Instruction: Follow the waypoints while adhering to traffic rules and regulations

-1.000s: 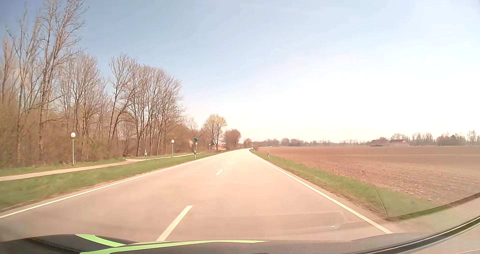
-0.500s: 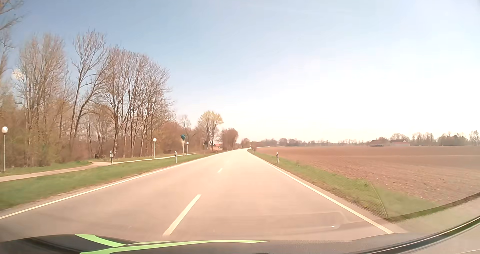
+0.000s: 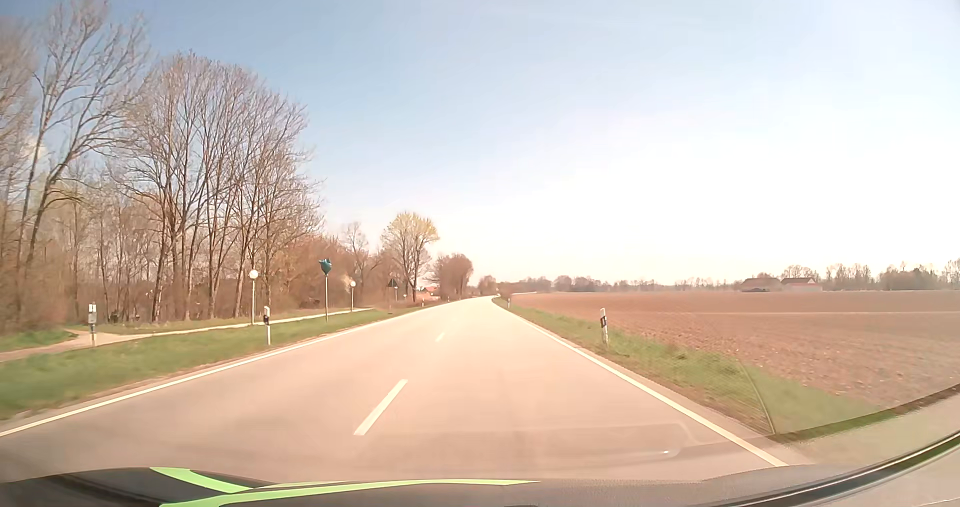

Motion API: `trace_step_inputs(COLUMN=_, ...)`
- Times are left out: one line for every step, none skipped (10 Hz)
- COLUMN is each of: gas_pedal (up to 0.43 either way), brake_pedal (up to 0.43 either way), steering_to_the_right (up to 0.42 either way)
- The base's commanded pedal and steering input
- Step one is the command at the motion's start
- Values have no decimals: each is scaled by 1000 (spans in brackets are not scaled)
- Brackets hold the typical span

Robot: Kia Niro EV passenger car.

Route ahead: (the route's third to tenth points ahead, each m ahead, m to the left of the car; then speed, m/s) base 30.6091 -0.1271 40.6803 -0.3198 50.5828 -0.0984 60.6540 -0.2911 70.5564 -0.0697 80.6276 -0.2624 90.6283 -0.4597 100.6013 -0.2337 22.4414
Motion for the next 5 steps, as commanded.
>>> trace_step_inputs(gas_pedal=480, brake_pedal=0, steering_to_the_right=2)
trace_step_inputs(gas_pedal=480, brake_pedal=0, steering_to_the_right=2)
trace_step_inputs(gas_pedal=480, brake_pedal=0, steering_to_the_right=2)
trace_step_inputs(gas_pedal=480, brake_pedal=0, steering_to_the_right=2)
trace_step_inputs(gas_pedal=480, brake_pedal=0, steering_to_the_right=2)
